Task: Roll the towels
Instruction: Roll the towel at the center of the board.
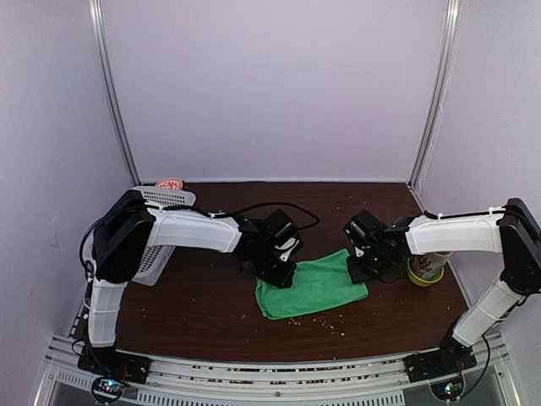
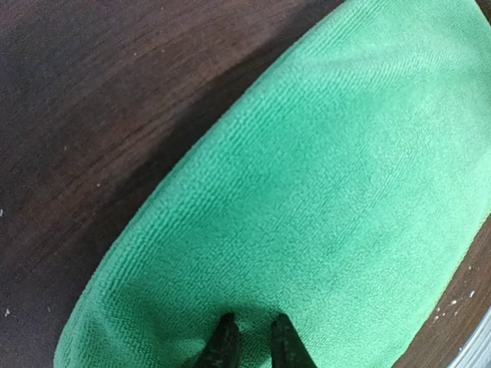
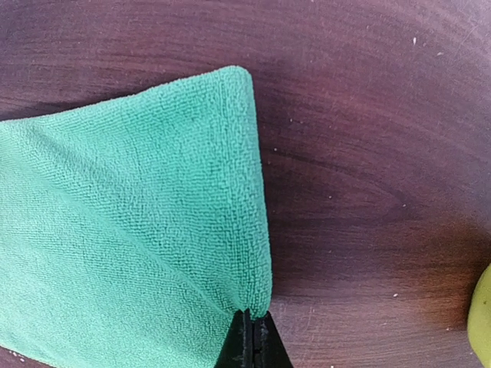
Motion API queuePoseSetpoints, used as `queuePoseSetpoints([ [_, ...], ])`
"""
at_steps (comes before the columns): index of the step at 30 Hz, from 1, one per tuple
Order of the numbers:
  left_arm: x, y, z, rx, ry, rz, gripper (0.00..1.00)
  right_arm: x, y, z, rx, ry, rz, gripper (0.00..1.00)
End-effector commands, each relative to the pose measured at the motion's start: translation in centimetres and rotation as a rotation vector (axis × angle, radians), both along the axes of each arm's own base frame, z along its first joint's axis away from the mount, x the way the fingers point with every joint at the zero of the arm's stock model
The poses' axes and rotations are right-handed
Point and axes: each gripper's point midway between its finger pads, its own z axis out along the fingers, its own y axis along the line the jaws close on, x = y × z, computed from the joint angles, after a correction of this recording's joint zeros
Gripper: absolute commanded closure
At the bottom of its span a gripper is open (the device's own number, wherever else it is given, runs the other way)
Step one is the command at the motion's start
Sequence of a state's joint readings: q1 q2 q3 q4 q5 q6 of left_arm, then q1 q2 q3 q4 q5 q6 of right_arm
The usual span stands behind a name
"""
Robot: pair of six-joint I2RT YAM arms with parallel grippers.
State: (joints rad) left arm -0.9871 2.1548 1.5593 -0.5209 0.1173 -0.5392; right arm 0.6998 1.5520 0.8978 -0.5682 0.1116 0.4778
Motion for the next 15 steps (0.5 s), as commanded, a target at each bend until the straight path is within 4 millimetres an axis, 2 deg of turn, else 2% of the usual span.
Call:
queuePoseSetpoints([
  [1,0.5,2.7,-1.9,0.067,0.022,0.070,0.83,0.9,-0.9,1.6,-0.094,-0.074,-0.021,1.00],
  [5,0.5,4.4,-2.2,0.081,0.022,0.105,0.82,1.0,-0.8,1.4,-0.117,-0.079,-0.025,1.00],
  [13,0.3,7.1,-0.4,0.098,-0.015,0.145,0.75,1.0,-0.7,0.7,-0.117,-0.068,-0.023,1.00],
  [15,0.3,8.2,-0.5,0.113,-0.021,0.162,0.75,1.0,-0.6,0.5,-0.114,-0.065,-0.022,1.00],
])
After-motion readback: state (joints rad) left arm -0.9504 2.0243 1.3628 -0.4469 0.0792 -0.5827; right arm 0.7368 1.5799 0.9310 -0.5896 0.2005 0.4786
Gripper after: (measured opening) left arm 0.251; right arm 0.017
